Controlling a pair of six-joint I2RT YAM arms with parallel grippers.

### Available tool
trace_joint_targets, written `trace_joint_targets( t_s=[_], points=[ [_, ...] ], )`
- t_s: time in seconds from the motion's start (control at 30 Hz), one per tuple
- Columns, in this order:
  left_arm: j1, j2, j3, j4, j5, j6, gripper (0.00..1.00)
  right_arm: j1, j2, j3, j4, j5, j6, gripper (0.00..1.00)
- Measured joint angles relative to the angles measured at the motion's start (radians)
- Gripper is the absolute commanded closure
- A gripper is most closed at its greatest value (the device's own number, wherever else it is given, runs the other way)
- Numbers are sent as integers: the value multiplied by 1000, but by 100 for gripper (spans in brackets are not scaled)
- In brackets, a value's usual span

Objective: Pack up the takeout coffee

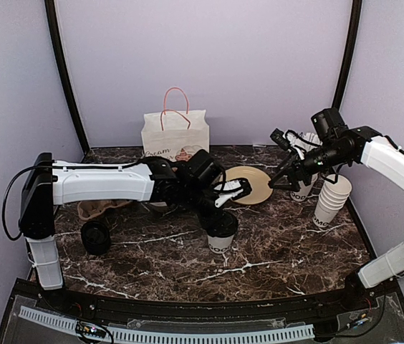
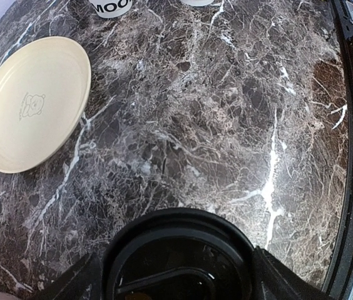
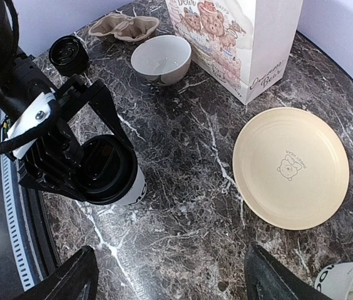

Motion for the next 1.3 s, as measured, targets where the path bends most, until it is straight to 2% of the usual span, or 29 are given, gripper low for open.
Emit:
trace_joint_targets(
  t_s=[0.13, 0.5, 0.97, 1.3],
  points=[
    [0, 7, 10, -10, -2, 3, 11, 0, 0, 0, 0, -7, 0, 19],
    [-4, 8, 10, -11, -45, 2, 8, 0, 5, 0, 0, -14, 0, 19],
    [-6, -7, -7, 21, -91, -32, 20, 0, 14, 0, 0, -32, 1, 20],
    [13, -171, -166, 119, -154, -92, 23, 0, 23, 0, 0, -34, 2, 20]
  ],
)
